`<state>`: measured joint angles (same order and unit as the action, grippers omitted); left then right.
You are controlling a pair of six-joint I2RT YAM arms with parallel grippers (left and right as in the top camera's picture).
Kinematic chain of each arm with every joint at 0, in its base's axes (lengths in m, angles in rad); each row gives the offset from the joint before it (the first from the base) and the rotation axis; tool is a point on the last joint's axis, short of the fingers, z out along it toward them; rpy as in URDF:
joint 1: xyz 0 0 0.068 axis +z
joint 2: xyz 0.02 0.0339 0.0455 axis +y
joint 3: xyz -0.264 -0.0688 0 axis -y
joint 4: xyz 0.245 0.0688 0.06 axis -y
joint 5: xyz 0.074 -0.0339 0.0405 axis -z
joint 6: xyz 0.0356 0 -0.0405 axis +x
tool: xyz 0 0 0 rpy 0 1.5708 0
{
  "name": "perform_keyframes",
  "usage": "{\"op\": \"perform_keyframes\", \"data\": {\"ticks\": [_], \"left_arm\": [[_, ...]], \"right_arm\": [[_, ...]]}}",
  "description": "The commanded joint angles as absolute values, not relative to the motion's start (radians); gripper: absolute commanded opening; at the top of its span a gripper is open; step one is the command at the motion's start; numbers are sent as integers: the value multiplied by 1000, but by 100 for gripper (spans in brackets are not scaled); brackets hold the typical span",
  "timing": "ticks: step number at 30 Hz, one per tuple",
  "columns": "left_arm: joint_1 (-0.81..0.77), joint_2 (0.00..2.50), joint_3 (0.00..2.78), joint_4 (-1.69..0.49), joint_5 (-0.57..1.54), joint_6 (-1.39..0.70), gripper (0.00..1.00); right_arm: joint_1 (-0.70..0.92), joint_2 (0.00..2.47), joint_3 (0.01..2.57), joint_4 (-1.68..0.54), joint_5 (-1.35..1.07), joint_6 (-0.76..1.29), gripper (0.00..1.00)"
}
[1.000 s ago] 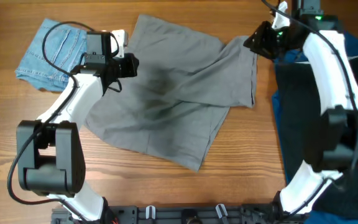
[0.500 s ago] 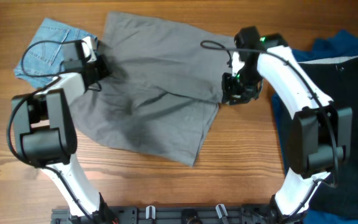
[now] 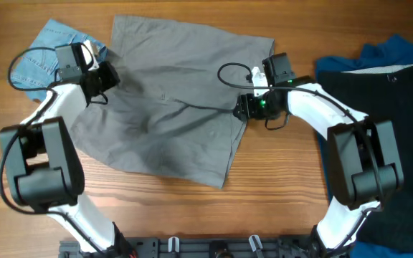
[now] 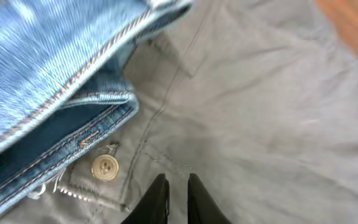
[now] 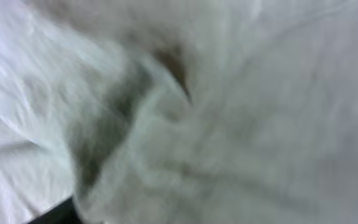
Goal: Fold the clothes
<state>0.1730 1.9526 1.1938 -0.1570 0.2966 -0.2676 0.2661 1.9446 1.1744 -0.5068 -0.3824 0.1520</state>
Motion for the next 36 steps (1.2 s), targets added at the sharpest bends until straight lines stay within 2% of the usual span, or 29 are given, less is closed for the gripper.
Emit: {"op": "perform_keyframes", "data": {"ticks": [1, 2, 3, 6, 8, 11, 13, 16, 21, 24, 26, 30, 32, 34, 36], "left_arm": [[169, 1890, 1186, -187, 288, -269, 13], [168, 1888, 1186, -198, 287, -267, 13], [168, 1887, 1186, -208, 287, -266, 13], [168, 1887, 1186, -235, 287, -265, 14], [167, 1887, 1186, -239, 287, -266, 16], [164, 1882, 1186, -255, 288, -265, 19], [164, 1857, 1186, -289, 308, -265, 21], [140, 1824, 1186, -312, 421, -209, 25], [-33, 1832, 1186, -367, 420, -3, 30], [-126, 1872, 1186, -316, 263, 8, 18], [-160, 1927, 1186, -275, 268, 7, 13], [-165, 2038, 1186, -234, 257, -8, 16], [-159, 2084, 1186, -223, 160, -45, 10], [-131, 2134, 1186, -226, -6, -180, 6], [-85, 2156, 1186, -237, -31, -246, 4]], "right_arm": [[273, 1980, 1134, -469, -366, 139, 29], [273, 1980, 1134, -473, -307, 164, 8], [267, 1975, 1138, -498, -233, 211, 4], [206, 1958, 1194, -675, 52, 307, 4], [149, 1954, 1238, -746, 120, 317, 4], [44, 1954, 1326, -757, 105, 323, 4], [-7, 1954, 1391, -740, -22, 233, 4], [-28, 1954, 1427, -756, -96, 209, 4], [-26, 1956, 1427, -809, -98, 209, 4], [-26, 1956, 1427, -828, -99, 210, 4], [-26, 1956, 1426, -841, -99, 210, 4], [-26, 1956, 1425, -874, -99, 210, 4], [-26, 1956, 1425, -890, -98, 210, 4], [-26, 1956, 1425, -910, -98, 210, 4], [-26, 1956, 1425, -913, -86, 210, 4]]}}
